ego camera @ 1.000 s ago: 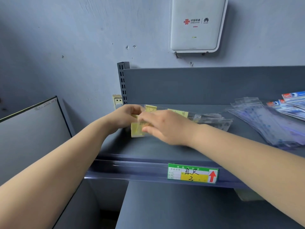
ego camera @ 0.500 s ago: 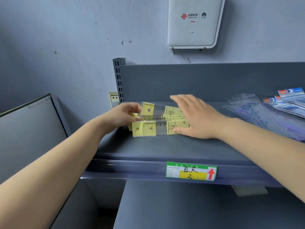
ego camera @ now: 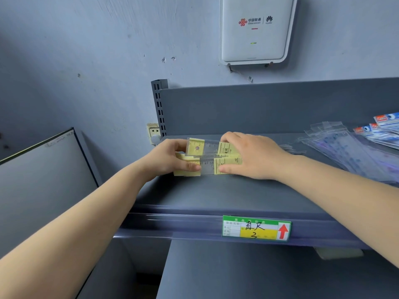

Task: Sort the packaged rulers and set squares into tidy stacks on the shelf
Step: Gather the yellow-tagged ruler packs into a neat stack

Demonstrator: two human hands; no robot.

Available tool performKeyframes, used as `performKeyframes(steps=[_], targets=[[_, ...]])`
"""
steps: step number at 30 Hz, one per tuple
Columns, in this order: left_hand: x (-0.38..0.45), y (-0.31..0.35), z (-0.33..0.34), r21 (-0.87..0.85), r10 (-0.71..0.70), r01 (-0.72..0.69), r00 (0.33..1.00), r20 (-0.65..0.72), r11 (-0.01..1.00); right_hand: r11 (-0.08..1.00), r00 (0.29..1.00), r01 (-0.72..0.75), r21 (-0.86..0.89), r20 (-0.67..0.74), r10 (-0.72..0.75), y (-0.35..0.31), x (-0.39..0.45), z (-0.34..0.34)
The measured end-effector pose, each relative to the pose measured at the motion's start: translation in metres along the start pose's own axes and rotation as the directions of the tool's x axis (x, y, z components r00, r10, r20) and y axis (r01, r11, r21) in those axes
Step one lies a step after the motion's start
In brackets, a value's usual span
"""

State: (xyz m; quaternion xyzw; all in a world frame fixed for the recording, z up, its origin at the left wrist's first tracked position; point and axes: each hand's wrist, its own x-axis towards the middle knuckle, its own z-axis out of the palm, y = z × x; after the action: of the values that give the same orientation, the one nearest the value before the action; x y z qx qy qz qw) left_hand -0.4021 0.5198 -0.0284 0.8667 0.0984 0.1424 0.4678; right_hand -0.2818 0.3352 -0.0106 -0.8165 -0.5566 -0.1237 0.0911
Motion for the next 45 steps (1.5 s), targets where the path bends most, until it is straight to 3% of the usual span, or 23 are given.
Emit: performKeyframes(steps=[2,6,10,13,18,22,25,30,36,40,43,45], targets=[[0.000,-0.001,-0.001,-0.018,0.006,-0.006,1.000,-0.002,1.000,0.983,0.998,-0.036,0.179,-0.039,0.044,0.000,0.005,-0.002],[-0.001,-0.002,0.000,-0.023,0.013,-0.013,1.000,-0.012,1.000,0.951,0.994,-0.034,0.307,-0.085,0.063,0.004,0.018,-0.001],[-0.001,-0.002,-0.001,0.003,0.011,-0.011,1.000,-0.010,1.000,0.875,0.957,-0.002,0.484,-0.253,0.142,0.008,0.021,-0.013],[-0.001,-0.002,-0.001,0.017,0.017,-0.016,1.000,-0.003,1.000,0.876,0.923,0.071,0.478,-0.364,0.124,0.014,0.014,-0.035],[0.001,-0.003,-0.003,0.025,0.022,-0.023,1.000,0.010,0.999,0.899,0.921,0.190,0.393,-0.390,-0.024,0.005,-0.010,-0.052],[0.000,-0.003,-0.003,0.014,0.005,-0.005,1.000,0.011,1.000,0.955,0.968,0.195,0.221,-0.198,-0.152,0.005,-0.019,-0.034],[-0.002,-0.002,-0.004,0.023,0.017,-0.018,0.999,0.049,1.000,0.989,0.991,0.112,0.095,-0.088,-0.104,0.014,-0.020,-0.020],[-0.005,-0.003,-0.009,0.022,0.014,-0.017,0.992,0.127,1.000,0.998,0.997,0.061,0.024,-0.039,-0.060,0.012,-0.019,-0.011],[-0.001,-0.004,-0.004,0.112,0.073,-0.080,0.995,0.065,0.990,0.978,0.983,0.140,-0.155,-0.098,-0.156,-0.014,-0.008,-0.006],[-0.002,-0.003,-0.003,0.147,0.083,-0.088,0.996,0.038,0.985,0.986,0.983,0.144,-0.085,-0.101,-0.152,-0.012,-0.010,-0.009],[-0.003,-0.001,-0.004,0.215,0.105,-0.108,0.994,0.028,0.971,0.984,0.992,0.104,-0.145,0.081,-0.093,0.003,-0.016,-0.007],[-0.005,0.008,-0.005,0.390,0.120,-0.117,0.993,0.016,0.914,0.977,0.977,0.115,-0.182,0.197,-0.078,0.007,-0.019,-0.003]])
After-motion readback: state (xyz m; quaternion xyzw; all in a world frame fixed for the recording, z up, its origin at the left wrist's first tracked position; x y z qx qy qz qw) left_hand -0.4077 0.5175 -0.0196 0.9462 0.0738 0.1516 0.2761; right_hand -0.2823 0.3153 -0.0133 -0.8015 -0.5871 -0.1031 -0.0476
